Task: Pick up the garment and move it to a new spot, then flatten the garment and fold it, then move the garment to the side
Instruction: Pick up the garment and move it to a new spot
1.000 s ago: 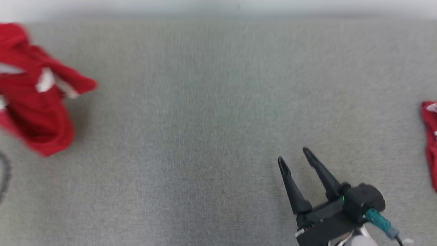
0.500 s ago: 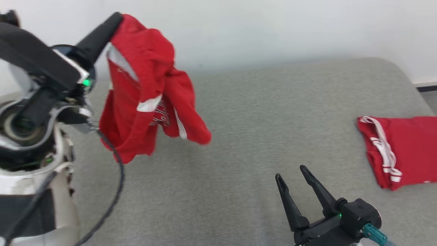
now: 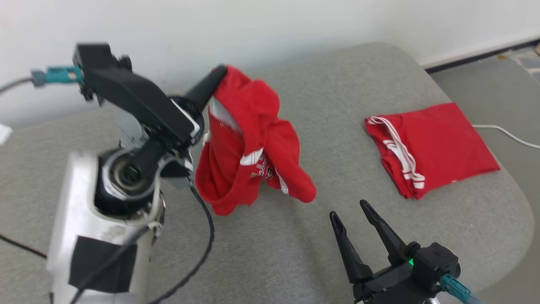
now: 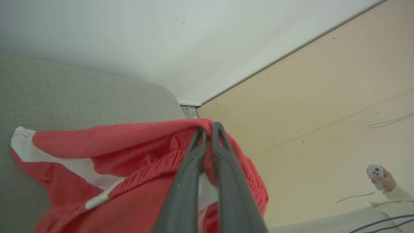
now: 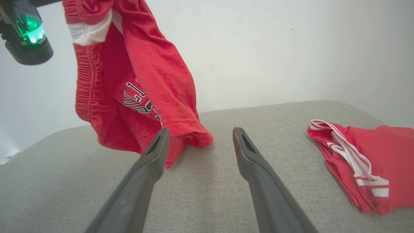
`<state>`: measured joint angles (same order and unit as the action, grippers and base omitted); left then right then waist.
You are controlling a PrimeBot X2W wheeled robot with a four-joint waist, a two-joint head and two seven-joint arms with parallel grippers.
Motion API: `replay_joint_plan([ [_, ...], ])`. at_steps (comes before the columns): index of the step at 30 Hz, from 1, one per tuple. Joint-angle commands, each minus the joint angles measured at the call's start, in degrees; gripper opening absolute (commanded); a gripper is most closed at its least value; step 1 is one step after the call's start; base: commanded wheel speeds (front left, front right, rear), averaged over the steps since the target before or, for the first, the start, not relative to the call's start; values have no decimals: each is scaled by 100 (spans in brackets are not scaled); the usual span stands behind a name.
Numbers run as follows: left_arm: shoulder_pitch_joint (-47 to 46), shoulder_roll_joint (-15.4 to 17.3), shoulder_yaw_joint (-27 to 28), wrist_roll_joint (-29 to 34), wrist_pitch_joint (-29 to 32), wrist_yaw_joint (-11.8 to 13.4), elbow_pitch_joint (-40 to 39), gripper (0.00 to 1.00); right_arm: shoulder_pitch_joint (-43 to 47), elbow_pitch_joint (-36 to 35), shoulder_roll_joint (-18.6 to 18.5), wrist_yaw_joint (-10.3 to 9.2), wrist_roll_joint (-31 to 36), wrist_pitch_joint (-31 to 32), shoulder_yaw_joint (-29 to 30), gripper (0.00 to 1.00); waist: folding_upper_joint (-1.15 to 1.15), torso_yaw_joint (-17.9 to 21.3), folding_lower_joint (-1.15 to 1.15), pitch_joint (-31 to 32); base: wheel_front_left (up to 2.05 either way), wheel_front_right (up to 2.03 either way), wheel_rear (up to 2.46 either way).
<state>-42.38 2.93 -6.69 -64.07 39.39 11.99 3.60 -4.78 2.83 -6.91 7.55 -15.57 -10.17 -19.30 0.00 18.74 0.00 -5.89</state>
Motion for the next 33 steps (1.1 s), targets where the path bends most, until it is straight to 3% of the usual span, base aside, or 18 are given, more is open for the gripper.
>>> replay_joint_plan([
  [1, 222, 0, -71, 66, -222, -66, 169, 0, -60, 30, 35, -14, -56, -52, -7, 100, 0, 399, 0, -329, 0, 0, 0],
  [11, 947, 53, -538, 1069, -2036, -463, 2050, 0, -117, 101, 10, -14, -38, -104, 64, 100, 0, 395, 0, -442, 0, 0, 0],
  [13, 1015, 41, -606, 1096, -2285, -623, 2296, 32, -100, 97, 7, -14, -15, -86, 91, 100, 0, 295, 0, -414, 0, 0, 0],
  [14, 1024, 34, -604, 1066, -2420, -713, 2366, 100, -85, 97, -2, -14, -5, -72, 95, 100, 0, 240, 0, -397, 0, 0, 0],
  [17, 1016, 16, -648, 1163, -2983, -956, 2416, 100, -17, 79, -31, -14, 6, -60, 141, 100, 0, 25, 0, -321, 0, 0, 0],
  [21, 1165, 41, -722, 1623, -4298, -1351, 2201, 100, 104, 37, -58, -14, 18, -35, 366, 100, 0, -311, 0, -166, 0, 0, 0],
  [24, 1409, 59, -840, 1926, -5004, -1506, 2054, 100, 203, -21, -70, -14, 54, 0, 475, 100, 0, -556, 0, -23, 0, 0, 0],
  [29, 1902, 122, -783, 2350, -5401, -1528, 1720, 100, 372, -119, -121, -14, 80, 90, 695, 100, 0, -879, 0, 167, 0, 0, 0],
  [33, 2493, 201, -479, 3056, -5457, -1438, 953, 100, 567, -230, -141, -14, 111, 149, 976, 100, 0, -1183, 0, 321, 0, 0, 0],
])
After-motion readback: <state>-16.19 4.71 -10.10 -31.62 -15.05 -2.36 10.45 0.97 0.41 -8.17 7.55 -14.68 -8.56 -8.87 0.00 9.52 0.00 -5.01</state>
